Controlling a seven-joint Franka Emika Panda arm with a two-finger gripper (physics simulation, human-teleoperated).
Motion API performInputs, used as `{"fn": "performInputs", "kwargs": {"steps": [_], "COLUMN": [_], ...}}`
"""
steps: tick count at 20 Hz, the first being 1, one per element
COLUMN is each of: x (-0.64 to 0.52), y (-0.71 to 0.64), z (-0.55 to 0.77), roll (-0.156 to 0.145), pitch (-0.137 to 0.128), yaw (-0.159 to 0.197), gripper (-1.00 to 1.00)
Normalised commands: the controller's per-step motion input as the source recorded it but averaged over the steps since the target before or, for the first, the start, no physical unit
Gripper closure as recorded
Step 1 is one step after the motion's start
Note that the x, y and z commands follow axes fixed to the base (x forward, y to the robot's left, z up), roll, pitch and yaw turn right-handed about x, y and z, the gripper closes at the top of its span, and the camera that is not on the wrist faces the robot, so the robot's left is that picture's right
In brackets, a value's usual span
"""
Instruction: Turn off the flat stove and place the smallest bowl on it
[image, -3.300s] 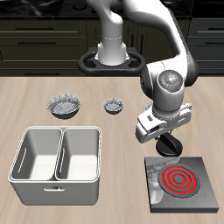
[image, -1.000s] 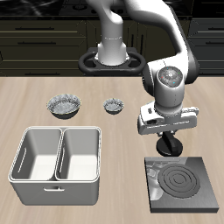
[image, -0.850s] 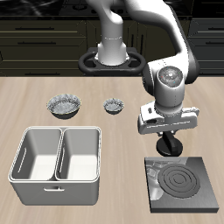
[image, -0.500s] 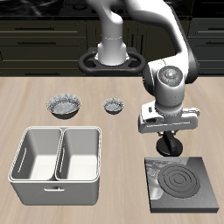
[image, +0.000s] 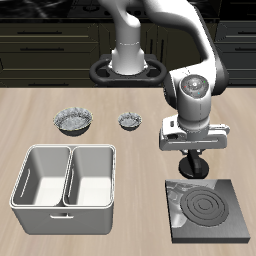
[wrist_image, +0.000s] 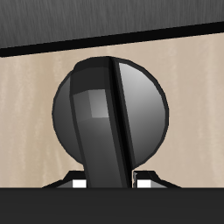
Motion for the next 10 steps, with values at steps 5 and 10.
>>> {"fn": "performInputs", "kwargs": {"steps": [5,10], "x": [-0.01,-0.08], "y": [0.08,0.15], "z": [0.06,0.10], "roll": [0.009,0.019], "pitch": [0.000,-0.008], "yaw": [-0.085,-0.101], "gripper": [1.00,1.00]}}
